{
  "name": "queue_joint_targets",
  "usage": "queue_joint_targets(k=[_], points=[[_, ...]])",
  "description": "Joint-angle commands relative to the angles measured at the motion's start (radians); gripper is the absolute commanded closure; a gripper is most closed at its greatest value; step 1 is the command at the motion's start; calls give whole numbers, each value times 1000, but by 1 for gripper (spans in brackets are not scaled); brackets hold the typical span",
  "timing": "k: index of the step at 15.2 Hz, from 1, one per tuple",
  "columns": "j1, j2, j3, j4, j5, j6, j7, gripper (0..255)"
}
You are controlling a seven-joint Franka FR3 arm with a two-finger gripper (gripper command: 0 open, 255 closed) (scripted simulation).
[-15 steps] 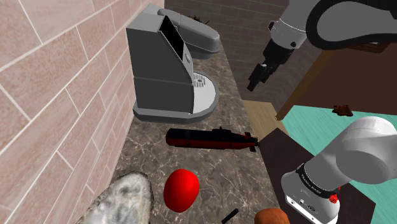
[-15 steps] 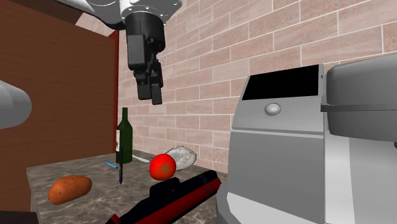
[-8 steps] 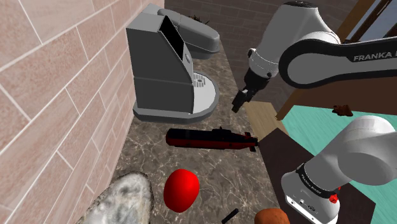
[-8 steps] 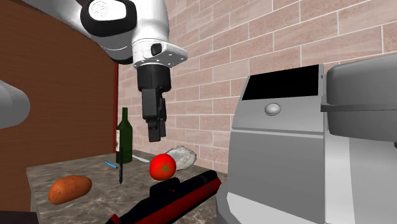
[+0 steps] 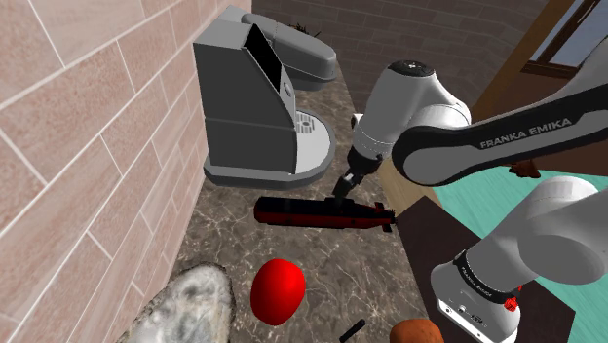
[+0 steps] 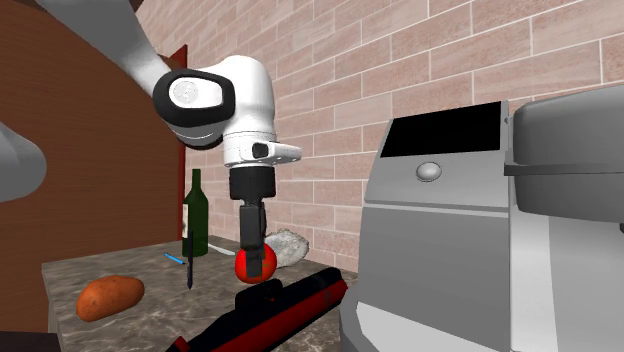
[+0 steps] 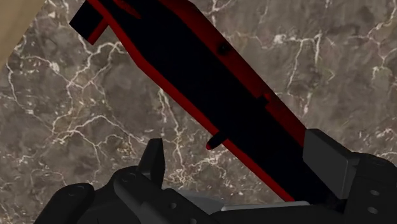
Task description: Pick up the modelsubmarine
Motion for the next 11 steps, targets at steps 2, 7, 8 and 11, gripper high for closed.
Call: queue_joint_targets(k=[2,7,8,11], points=[[-4,48,19,-17,-8,65,17,0],[-26,133,42,-39,-37,170,44,0],[-26,133,42,-39,-37,170,44,0],[-26,135,42,-38,-37,170,44,255]])
